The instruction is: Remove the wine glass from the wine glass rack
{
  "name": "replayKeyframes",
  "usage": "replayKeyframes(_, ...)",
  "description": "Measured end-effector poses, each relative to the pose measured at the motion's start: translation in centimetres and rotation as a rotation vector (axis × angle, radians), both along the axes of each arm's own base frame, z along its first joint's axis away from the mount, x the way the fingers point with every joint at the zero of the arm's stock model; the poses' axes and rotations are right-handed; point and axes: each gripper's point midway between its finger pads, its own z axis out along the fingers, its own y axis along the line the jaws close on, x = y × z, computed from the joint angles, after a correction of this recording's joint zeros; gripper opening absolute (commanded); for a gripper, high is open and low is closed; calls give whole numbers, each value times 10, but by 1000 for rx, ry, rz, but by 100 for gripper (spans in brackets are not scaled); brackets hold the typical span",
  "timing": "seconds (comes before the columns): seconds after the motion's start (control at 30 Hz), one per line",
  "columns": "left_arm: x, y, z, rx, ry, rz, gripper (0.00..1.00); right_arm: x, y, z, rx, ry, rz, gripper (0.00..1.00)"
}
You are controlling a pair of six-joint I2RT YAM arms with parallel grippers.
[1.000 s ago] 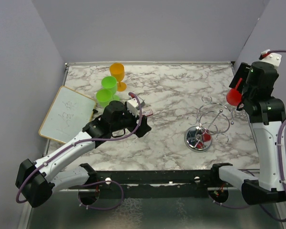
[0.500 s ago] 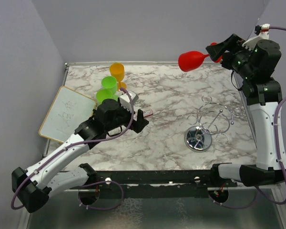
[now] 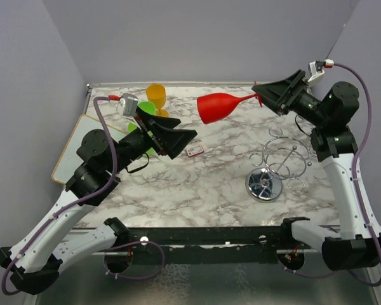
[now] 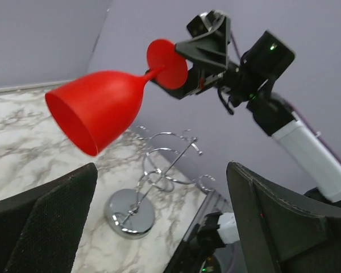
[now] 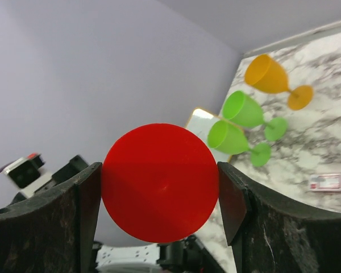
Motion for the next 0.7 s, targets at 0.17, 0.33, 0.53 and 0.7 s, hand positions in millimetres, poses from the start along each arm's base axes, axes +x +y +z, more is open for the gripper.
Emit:
replayKeyframes(0.17,-9,-8,14,-138,56,-75,97,-38,9,10,69,-16,97,69)
replayKeyframes(0.33,-9,-17,-1,-197,150,-119,89,-61,12,29,95,-70,154,70)
replayKeyframes(0.53,-14,-23,3,-269,185,-172,72,-74,15,36,117,-84,199,70)
replayKeyframes(0.7,-17,-27,15,-322,177,-219,54,-78,18,27,137,-57,229,70)
